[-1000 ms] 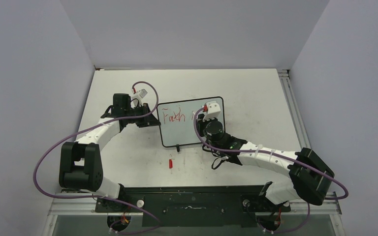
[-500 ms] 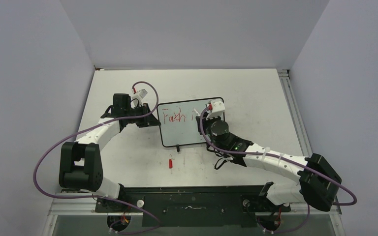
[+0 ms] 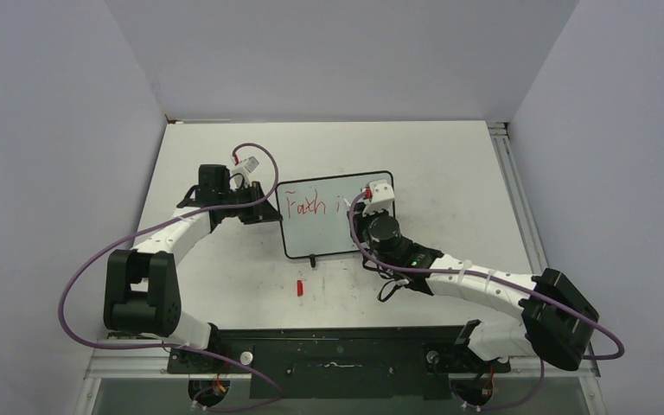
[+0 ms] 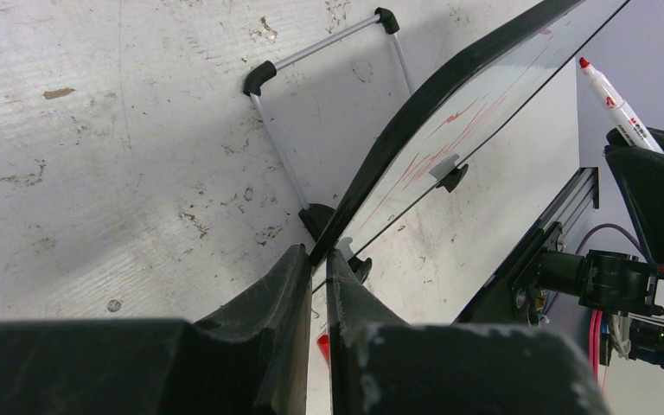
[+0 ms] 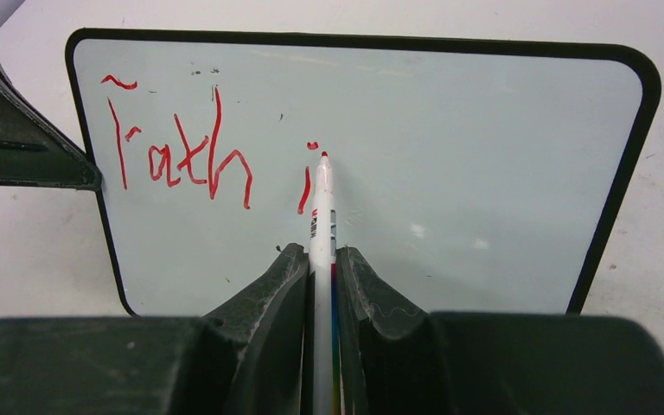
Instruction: Write a sentence on the whiteboard
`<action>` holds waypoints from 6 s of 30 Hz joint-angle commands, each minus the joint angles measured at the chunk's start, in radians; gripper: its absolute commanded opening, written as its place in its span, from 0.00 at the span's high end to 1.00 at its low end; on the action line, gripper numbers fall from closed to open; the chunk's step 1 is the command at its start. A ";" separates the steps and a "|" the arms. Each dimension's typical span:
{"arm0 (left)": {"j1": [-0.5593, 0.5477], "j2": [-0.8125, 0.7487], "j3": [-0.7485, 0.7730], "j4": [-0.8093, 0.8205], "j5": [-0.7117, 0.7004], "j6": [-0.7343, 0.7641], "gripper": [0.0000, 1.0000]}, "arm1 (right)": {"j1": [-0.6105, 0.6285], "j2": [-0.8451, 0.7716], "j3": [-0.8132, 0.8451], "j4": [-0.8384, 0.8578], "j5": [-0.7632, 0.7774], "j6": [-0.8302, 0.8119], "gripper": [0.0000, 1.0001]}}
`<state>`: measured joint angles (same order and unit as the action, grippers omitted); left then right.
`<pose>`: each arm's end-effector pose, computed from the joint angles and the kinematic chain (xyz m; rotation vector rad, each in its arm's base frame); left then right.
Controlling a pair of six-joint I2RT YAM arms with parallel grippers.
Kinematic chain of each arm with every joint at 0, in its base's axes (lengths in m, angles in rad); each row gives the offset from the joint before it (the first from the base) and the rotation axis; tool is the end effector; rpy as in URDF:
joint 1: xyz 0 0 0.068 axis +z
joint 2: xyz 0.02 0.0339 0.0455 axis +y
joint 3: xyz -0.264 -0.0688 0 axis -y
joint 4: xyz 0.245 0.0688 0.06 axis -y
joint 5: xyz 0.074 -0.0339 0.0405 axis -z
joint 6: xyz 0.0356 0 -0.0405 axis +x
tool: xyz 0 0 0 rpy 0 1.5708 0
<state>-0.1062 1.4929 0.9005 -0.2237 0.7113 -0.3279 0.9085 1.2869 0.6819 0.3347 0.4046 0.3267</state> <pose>0.3012 -0.0555 0.2161 0.0839 2.3753 -1.0536 0.1860 0.2158 0.2484 -0.2508 1.8305 0.4988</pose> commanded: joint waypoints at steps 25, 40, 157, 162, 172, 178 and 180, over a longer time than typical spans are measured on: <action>-0.007 -0.022 0.037 0.009 0.023 0.001 0.92 | -0.015 0.032 -0.052 0.026 -0.005 0.071 0.95; -0.010 -0.028 0.035 0.009 0.021 0.001 0.92 | 0.021 0.015 -0.070 0.013 0.017 0.087 0.95; -0.010 -0.026 0.037 0.002 0.013 0.009 0.95 | -0.062 -0.037 -0.045 0.044 0.050 0.027 0.95; -0.010 -0.026 0.037 0.001 0.013 0.009 0.95 | -0.065 -0.036 -0.056 0.040 0.049 0.038 0.95; -0.010 -0.027 0.037 0.003 0.016 0.007 0.95 | -0.064 -0.086 -0.134 0.000 0.046 0.113 0.95; -0.012 -0.028 0.036 0.004 0.017 0.006 0.95 | -0.064 -0.104 -0.164 -0.008 0.044 0.135 0.95; -0.012 -0.029 0.036 0.004 0.016 0.007 0.95 | -0.063 -0.107 -0.156 -0.011 0.046 0.125 0.95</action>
<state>-0.1089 1.4925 0.9005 -0.2249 0.7086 -0.3275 0.8505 1.2034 0.5247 0.3336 0.4416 0.4404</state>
